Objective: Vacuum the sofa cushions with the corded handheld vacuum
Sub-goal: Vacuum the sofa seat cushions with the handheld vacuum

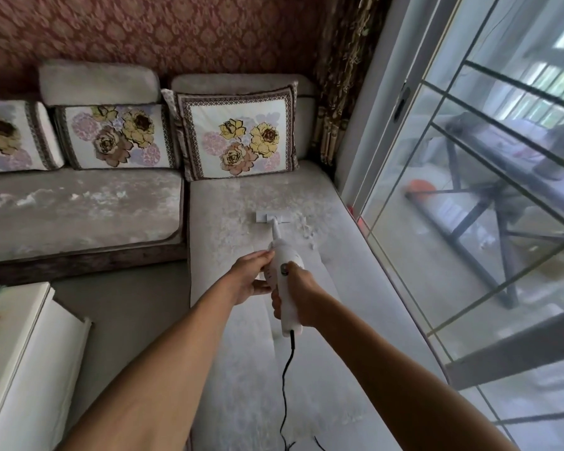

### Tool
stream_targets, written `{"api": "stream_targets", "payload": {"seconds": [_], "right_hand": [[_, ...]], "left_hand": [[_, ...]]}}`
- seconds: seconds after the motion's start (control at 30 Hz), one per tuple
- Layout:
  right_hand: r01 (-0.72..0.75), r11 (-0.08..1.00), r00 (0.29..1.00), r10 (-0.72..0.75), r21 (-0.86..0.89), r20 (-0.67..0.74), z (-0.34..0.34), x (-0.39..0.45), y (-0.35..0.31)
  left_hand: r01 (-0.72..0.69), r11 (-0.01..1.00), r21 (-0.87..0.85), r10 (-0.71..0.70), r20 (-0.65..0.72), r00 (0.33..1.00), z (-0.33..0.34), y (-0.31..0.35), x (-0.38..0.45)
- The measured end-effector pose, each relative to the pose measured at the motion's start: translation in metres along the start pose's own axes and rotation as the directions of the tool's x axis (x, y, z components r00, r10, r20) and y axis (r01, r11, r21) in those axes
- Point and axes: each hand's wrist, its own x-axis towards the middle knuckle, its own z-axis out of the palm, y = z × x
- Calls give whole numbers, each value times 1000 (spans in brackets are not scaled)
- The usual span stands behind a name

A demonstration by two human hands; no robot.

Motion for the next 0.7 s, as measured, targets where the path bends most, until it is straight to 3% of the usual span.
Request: {"api": "stream_targets", "payload": {"seconds": [0.7], "right_hand": [[40,999,999,-41,-19,-22,30,129,-127]], "left_hand": [[20,999,-44,-21,-40,999,-27,97,139]]}}
